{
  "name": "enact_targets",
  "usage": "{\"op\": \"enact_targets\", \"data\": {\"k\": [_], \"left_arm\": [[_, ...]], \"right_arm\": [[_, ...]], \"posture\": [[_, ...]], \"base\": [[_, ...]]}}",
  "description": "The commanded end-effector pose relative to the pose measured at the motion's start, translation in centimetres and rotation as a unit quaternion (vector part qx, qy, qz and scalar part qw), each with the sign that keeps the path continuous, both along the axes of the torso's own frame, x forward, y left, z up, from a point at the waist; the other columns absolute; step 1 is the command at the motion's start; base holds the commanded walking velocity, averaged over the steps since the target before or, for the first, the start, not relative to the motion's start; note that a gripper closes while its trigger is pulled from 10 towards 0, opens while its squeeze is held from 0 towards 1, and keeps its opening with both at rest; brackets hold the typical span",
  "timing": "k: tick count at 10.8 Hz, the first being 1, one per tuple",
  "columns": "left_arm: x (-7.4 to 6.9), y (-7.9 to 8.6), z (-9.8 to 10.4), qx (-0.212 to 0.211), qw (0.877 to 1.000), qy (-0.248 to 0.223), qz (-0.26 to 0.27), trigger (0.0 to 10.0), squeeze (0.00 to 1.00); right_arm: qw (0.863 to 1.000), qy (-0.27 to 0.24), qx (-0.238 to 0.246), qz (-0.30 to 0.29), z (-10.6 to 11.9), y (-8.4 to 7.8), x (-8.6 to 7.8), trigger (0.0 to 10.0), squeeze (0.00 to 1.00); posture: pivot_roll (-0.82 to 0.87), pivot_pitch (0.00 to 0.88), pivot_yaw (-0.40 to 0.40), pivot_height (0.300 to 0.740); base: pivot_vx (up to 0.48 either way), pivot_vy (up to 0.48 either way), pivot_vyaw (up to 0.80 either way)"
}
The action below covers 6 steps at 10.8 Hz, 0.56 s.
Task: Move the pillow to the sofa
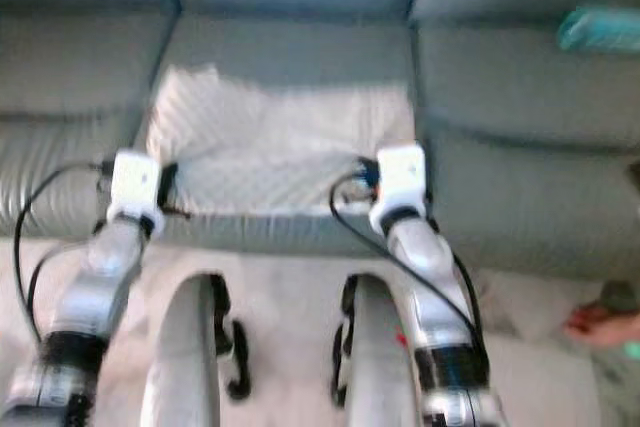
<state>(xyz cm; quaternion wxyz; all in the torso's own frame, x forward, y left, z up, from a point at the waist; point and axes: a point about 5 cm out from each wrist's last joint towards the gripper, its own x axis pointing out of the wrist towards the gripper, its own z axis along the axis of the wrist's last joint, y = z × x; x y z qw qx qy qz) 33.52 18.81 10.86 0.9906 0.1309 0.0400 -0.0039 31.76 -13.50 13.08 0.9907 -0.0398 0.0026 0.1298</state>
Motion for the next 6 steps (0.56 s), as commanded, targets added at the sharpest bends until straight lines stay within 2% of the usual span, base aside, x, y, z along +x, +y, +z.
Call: {"op": "enact_targets", "data": {"k": [1, 2, 3, 4, 6], "left_arm": [[0.1, 1.3, -0.5, -0.012, 0.999, 0.012, 0.033, 10.0, 0.00], [1.1, 1.5, 0.0, -0.010, 0.999, 0.013, 0.036, 10.0, 0.00], [2.1, 1.5, 0.3, 0.004, 0.999, 0.020, 0.026, 10.0, 0.00], [2.7, 1.1, 0.5, 0.024, 0.999, 0.023, 0.007, 10.0, 0.00], [3.6, 0.5, 1.2, 0.034, 0.999, 0.014, -0.004, 10.0, 0.00]], "right_arm": [[1.000, 0.006, -0.012, 0.028, -0.6, 0.4, 0.0, 10.0, 0.00], [1.000, 0.023, 0.005, 0.002, -0.7, -0.1, 1.0, 10.0, 0.00], [0.999, 0.039, 0.011, -0.011, -1.0, 0.1, 1.9, 10.0, 0.00], [0.999, 0.043, 0.010, -0.005, -1.3, 0.7, 1.9, 10.0, 0.00], [0.999, 0.045, 0.005, -0.009, -2.0, 0.9, 1.8, 10.0, 0.00]], "posture": [[0.03, 0.496, 0.038, 0.603], [0.03, 0.522, 0.032, 0.603], [0.02, 0.531, 0.021, 0.603], [0.03, 0.533, 0.021, 0.603], [0.03, 0.529, 0.027, 0.603]], "base": [[0.000, 0.000, 0.00], [0.000, 0.000, 0.00], [0.000, 0.000, 0.00], [0.000, 0.000, 0.00], [0.000, 0.000, 0.00]]}}
